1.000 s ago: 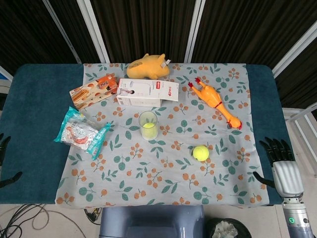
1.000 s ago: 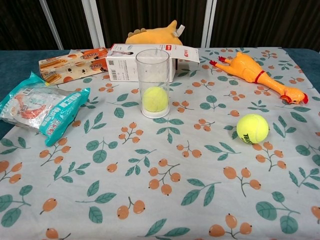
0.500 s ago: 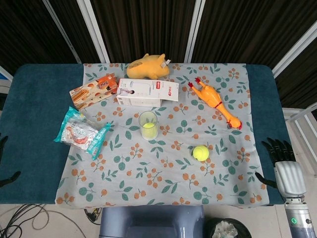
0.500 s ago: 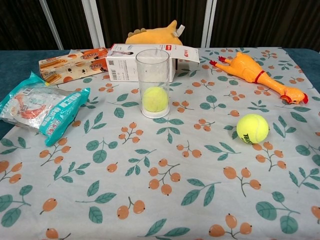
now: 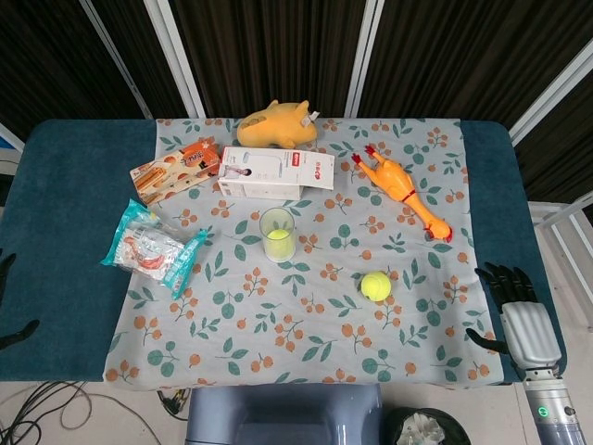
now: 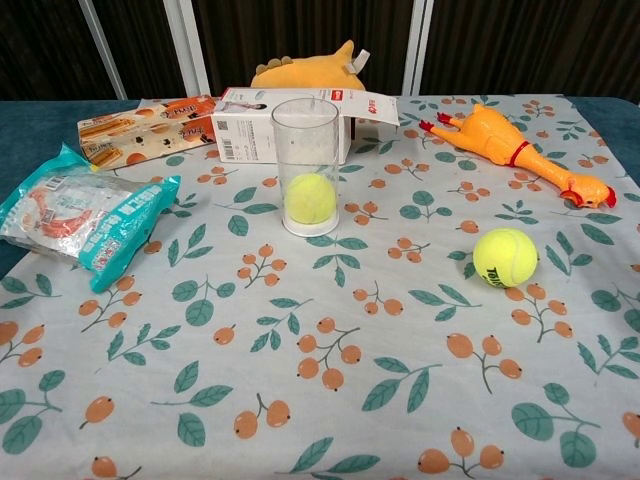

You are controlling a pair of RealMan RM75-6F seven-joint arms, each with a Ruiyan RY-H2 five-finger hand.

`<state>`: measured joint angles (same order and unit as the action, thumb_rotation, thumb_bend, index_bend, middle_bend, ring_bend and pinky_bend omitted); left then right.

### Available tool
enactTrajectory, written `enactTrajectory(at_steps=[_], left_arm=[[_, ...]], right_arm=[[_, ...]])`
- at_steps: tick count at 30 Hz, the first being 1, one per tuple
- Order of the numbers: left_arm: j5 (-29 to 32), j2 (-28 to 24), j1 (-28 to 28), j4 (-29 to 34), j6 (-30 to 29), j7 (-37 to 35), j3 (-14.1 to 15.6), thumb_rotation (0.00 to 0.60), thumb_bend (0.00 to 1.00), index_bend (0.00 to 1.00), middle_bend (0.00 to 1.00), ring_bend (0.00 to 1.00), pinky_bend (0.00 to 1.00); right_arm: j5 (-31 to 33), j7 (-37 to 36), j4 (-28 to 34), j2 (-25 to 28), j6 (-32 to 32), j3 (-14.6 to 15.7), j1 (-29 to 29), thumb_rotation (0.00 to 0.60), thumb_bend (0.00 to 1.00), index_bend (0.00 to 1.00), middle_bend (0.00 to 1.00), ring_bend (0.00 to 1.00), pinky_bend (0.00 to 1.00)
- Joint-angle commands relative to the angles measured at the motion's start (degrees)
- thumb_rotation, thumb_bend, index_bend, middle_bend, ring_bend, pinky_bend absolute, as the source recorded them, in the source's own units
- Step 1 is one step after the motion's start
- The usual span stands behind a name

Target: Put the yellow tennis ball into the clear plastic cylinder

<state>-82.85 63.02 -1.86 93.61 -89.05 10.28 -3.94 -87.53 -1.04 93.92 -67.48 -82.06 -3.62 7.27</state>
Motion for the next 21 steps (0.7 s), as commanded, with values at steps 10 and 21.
enactTrajectory(at_steps=[10, 21], left_arm=[[0.4, -0.1, -0.1, -0.1, 0.3, -0.3, -0.1, 0.600, 0.00, 0.06, 0.00, 0.00, 0.07], [1.8, -0.4, -0.4, -0.4, 1.3, -1.6, -0.7, 0.600, 0.00, 0.06, 0.00, 0.00, 0.07]], right_arm=[[8.4, 2.0, 8.5, 1.8, 20.2, -3.3, 11.8, 0.600, 0.21, 0.14, 0.10, 0.07, 0.00], [16.6, 8.4, 4.6, -6.6, 27.4, -5.0, 18.2, 0.600, 0.21, 0.14, 0.10, 0.08, 0.00]])
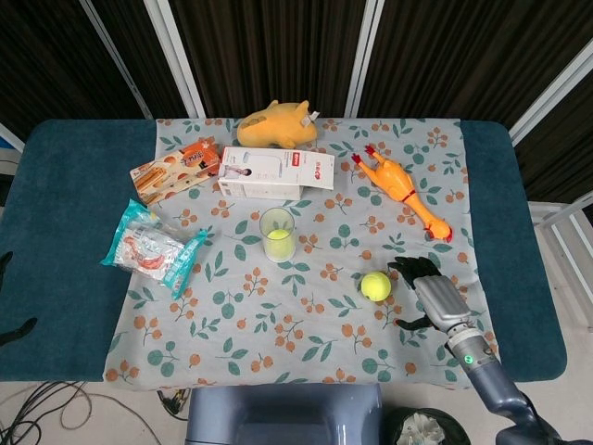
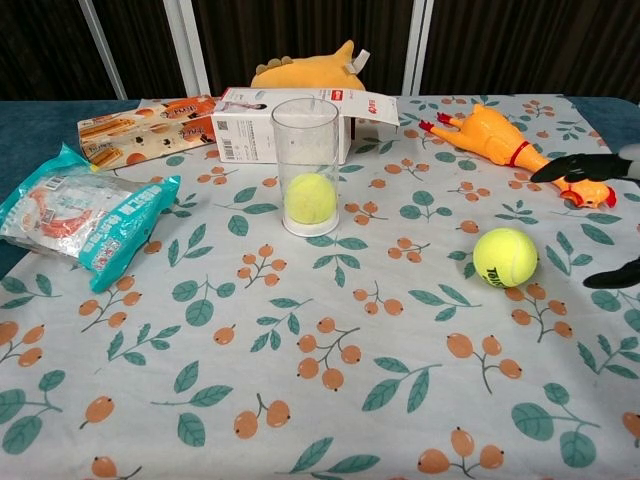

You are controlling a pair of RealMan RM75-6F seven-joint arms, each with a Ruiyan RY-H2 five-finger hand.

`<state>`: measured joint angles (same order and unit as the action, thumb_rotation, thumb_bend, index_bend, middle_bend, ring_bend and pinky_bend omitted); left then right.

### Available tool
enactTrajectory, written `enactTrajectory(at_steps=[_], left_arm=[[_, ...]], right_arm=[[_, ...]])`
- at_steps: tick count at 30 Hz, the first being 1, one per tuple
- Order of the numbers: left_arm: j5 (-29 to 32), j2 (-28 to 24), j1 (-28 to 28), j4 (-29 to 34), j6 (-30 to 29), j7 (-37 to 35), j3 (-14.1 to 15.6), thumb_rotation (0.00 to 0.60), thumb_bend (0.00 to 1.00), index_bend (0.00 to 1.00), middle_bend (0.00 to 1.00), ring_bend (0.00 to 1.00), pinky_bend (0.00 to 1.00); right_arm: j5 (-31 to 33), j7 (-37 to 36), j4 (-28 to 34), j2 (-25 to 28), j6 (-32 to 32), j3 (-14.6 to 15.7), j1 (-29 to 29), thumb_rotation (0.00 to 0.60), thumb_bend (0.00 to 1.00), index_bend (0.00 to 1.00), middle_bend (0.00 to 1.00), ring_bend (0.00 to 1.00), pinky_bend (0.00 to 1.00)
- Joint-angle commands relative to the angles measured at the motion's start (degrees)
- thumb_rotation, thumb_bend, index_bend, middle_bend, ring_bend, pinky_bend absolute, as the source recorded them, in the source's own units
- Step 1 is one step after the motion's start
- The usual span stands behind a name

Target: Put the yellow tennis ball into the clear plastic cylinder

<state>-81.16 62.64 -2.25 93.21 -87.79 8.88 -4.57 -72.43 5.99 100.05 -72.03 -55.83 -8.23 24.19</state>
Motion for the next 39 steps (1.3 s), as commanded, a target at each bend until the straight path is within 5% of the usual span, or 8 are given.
enactTrajectory(at_steps=[1, 16, 28, 39], left_arm=[[0.3, -0.1, 0.0, -0.1, 0.1, -0.3, -0.1, 0.600, 0.00, 0.06, 0.00, 0.00, 0.07], [1.1, -0.5, 0.0, -0.2, 0.1, -1.3, -0.5, 0.600, 0.00, 0.06, 0.00, 0.00, 0.07], [1.3, -0.6, 0.0, -0.2, 0.2, -1.2, -0.6, 0.600, 0.00, 0.06, 0.00, 0.00, 0.07], [1.5, -1.0, 0.2, 0.0, 0.1, -2.0, -0.6, 0.600, 0.00, 0.06, 0.00, 0.00, 0.08]], right_arm=[[2.3, 1.7, -2.3, -3.1, 1.7, -0.5, 1.9, 0.600, 0.21, 0.14, 0.10, 0.09, 0.00], [7.5, 4.2, -10.8, -11.4, 4.8, -0.7, 5.9, 0.600, 0.24, 0.23, 0.14, 0.22, 0.01], [8.8, 3.1, -14.9, -15.9, 3.0, -1.8, 6.8, 0.600, 0.47, 0.48, 0.33, 0.45, 0.35], [8.5, 4.2, -12.8, -14.9, 1.2, -3.5, 7.8, 0.600, 0.54, 0.49, 0.35, 0.49, 0.55]])
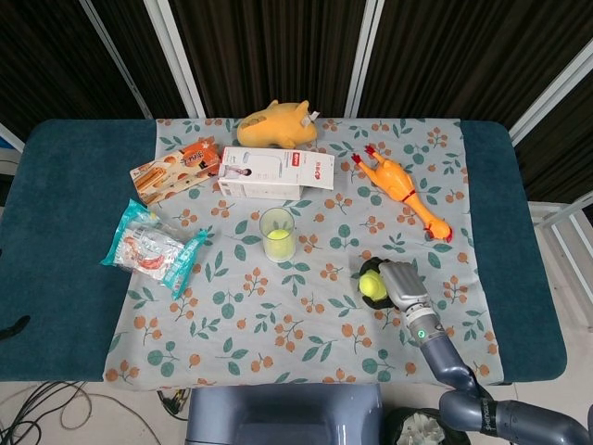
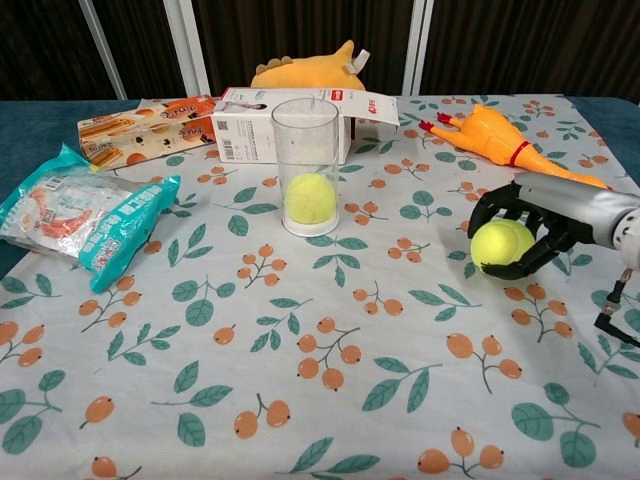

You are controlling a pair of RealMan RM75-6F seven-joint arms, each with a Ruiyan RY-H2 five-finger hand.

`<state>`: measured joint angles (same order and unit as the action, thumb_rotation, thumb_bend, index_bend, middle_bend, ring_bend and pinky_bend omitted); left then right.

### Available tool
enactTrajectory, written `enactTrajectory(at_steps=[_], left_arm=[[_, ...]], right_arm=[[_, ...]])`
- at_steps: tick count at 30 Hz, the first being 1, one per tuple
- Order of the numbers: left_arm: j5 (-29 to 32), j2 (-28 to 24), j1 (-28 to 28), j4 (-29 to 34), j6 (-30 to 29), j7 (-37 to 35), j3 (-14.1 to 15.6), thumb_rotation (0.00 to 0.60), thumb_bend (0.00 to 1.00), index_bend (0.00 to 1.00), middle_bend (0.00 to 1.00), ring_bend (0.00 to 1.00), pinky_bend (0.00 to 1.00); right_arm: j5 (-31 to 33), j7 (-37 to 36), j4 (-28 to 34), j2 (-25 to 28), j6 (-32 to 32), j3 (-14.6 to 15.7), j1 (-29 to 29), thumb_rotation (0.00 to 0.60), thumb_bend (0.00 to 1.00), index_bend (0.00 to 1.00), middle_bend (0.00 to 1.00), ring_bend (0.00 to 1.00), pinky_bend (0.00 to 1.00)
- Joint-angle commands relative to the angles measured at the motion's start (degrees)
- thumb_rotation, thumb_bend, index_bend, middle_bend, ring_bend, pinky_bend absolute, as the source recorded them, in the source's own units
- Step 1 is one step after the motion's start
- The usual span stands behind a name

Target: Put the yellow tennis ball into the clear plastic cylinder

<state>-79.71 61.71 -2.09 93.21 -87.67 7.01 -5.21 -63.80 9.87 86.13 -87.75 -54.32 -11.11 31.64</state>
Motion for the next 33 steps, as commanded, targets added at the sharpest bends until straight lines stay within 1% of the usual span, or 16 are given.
enactTrajectory(at_steps=[1, 4, 9, 11, 16, 19, 20, 24, 28, 33], left_arm=[[0.0, -0.1, 0.1, 0.1, -0.1, -0.2, 0.0, 0.600, 0.00, 0.06, 0.00, 0.00, 0.08], [-0.1, -0.2, 0.1, 0.1, -0.1, -0.2, 0.1, 0.600, 0.00, 0.06, 0.00, 0.00, 0.08], [-0.2, -0.1, 0.0, 0.2, 0.0, -0.1, 0.2, 0.600, 0.00, 0.06, 0.00, 0.00, 0.08], [-0.3, -0.2, 0.0, 0.3, 0.1, -0.1, 0.2, 0.600, 0.00, 0.06, 0.00, 0.00, 0.08], [0.1, -0.3, 0.0, 0.2, 0.2, -0.4, 0.1, 0.600, 0.00, 0.06, 0.00, 0.00, 0.08], [0.2, -0.3, 0.0, 0.2, 0.3, -0.5, 0.1, 0.600, 0.00, 0.06, 0.00, 0.00, 0.08], [0.2, -0.4, 0.0, 0.3, 0.4, -0.5, 0.1, 0.600, 0.00, 0.06, 0.00, 0.00, 0.08], [0.2, -0.4, 0.0, 0.3, 0.5, -0.5, 0.2, 0.600, 0.00, 0.06, 0.00, 0.00, 0.08], [0.3, -0.3, -0.2, 0.3, 0.8, -0.2, 0.2, 0.600, 0.00, 0.06, 0.00, 0.00, 0.08], [0.5, -0.4, -0.3, 0.2, 1.0, -0.3, 0.1, 0.600, 0.00, 0.06, 0.00, 0.00, 0.08]], right_arm=[[-0.1, 0.5, 2.2, 1.7, -0.5, -1.3, 0.7, 0.600, 0.54, 0.49, 0.35, 0.49, 0.56], [-0.3, 1.1, 4.8, 3.7, -1.1, -3.4, 1.7, 0.600, 0.54, 0.49, 0.35, 0.49, 0.60], [1.4, 3.9, 9.4, 7.8, -0.8, -9.1, 5.7, 0.600, 0.54, 0.49, 0.35, 0.49, 0.65], [3.2, 5.4, 10.4, 8.9, -0.3, -11.4, 7.6, 0.600, 0.54, 0.49, 0.35, 0.49, 0.67], [9.5, 8.7, 11.3, 10.3, 2.0, -15.5, 12.6, 0.600, 0.54, 0.49, 0.35, 0.49, 0.72], [12.8, 10.5, 11.2, 10.3, 3.0, -16.9, 15.4, 0.600, 0.54, 0.49, 0.35, 0.49, 0.74], [14.9, 11.2, 11.0, 10.1, 3.7, -17.3, 16.9, 0.600, 0.54, 0.49, 0.35, 0.49, 0.75], [20.1, 12.4, 9.7, 8.7, 5.3, -17.9, 20.6, 0.600, 0.54, 0.49, 0.35, 0.48, 0.78], [24.5, 12.7, 7.0, 5.2, 5.5, -18.6, 24.9, 0.600, 0.54, 0.49, 0.35, 0.48, 0.80], [27.5, 14.2, 3.5, 1.1, 5.0, -18.1, 29.5, 0.600, 0.54, 0.49, 0.35, 0.44, 0.83]])
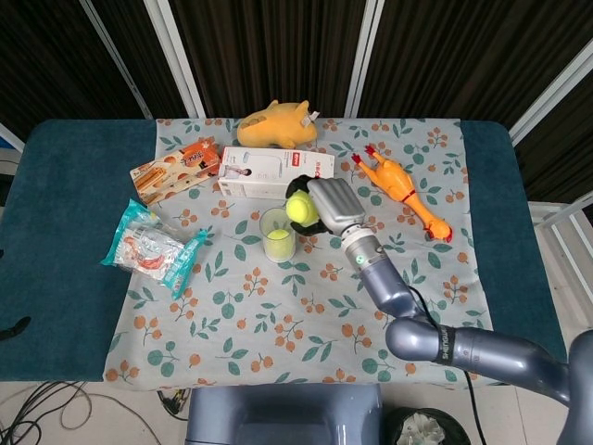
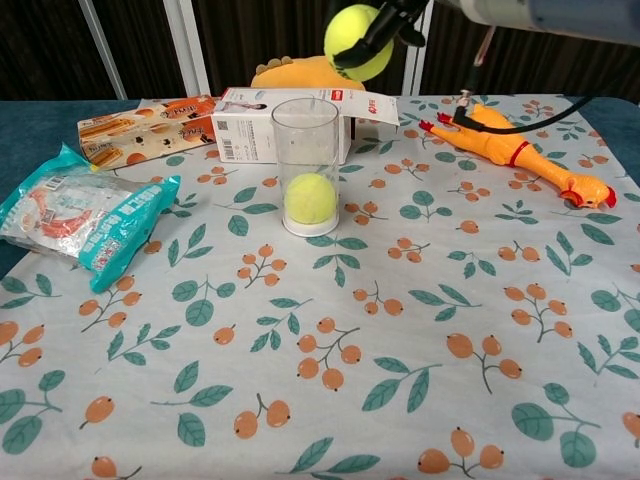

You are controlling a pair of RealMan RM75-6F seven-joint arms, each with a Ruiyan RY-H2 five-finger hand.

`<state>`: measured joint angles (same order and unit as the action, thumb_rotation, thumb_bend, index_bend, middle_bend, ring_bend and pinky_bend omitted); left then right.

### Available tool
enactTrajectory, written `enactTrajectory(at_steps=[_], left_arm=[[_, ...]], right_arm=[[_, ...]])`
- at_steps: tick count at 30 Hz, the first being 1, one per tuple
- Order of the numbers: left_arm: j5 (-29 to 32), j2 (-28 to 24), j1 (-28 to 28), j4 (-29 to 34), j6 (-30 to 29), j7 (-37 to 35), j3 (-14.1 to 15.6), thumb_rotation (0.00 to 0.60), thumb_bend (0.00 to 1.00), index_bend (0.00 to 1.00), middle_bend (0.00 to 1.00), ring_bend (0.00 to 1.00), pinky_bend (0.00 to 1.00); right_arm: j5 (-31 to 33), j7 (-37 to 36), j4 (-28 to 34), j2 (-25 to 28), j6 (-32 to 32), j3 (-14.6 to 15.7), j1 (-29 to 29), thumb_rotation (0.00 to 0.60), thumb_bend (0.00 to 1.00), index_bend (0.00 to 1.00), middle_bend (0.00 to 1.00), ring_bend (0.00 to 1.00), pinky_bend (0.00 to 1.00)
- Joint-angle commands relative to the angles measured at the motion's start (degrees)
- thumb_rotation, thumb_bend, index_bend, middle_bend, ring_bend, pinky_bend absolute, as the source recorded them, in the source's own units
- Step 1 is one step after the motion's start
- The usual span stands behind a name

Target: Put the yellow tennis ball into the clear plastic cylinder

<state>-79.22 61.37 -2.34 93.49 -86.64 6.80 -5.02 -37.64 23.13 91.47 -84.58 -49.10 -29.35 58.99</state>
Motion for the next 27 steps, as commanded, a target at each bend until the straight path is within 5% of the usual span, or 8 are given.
enactTrajectory(at_steps=[1, 6, 10, 11, 19, 27], left_arm=[[0.2, 0.0, 0.0, -0.1, 0.1, -0.2, -0.1, 0.600, 0.00, 0.06, 0.00, 0.00, 0.08], [0.3, -0.1, -0.1, -0.1, 0.4, -0.7, -0.1, 0.600, 0.00, 0.06, 0.00, 0.00, 0.08], [0.4, -0.2, -0.1, -0.2, 0.6, -1.0, -0.1, 0.600, 0.00, 0.06, 0.00, 0.00, 0.08], [0.4, -0.3, -0.1, -0.2, 0.6, -1.1, -0.1, 0.600, 0.00, 0.06, 0.00, 0.00, 0.08], [0.5, -0.4, -0.1, -0.2, 0.5, -1.1, -0.2, 0.600, 0.00, 0.06, 0.00, 0.00, 0.08], [0.6, -0.2, -0.1, -0.3, 0.2, -0.6, -0.2, 0.600, 0.00, 0.06, 0.00, 0.00, 0.08]], right_arm=[[1.8, 1.2, -2.6, -3.0, -0.6, 0.3, 3.0, 0.600, 0.54, 0.49, 0.35, 0.43, 0.84], [3.3, 1.6, -4.7, -5.7, -1.3, 1.1, 5.3, 0.600, 0.54, 0.49, 0.33, 0.39, 0.83], [3.8, 1.8, -5.2, -6.4, -1.5, 2.0, 6.1, 0.600, 0.54, 0.44, 0.30, 0.34, 0.09], [4.0, 1.9, -5.2, -6.3, -1.5, 2.2, 6.2, 0.600, 0.53, 0.42, 0.28, 0.32, 0.05], [9.8, 6.1, -3.6, -3.3, -0.1, 5.0, 7.8, 0.600, 0.27, 0.28, 0.15, 0.16, 0.00], [10.6, 4.8, 0.9, 0.9, -1.8, 3.7, 7.2, 0.600, 0.23, 0.25, 0.12, 0.13, 0.00]])
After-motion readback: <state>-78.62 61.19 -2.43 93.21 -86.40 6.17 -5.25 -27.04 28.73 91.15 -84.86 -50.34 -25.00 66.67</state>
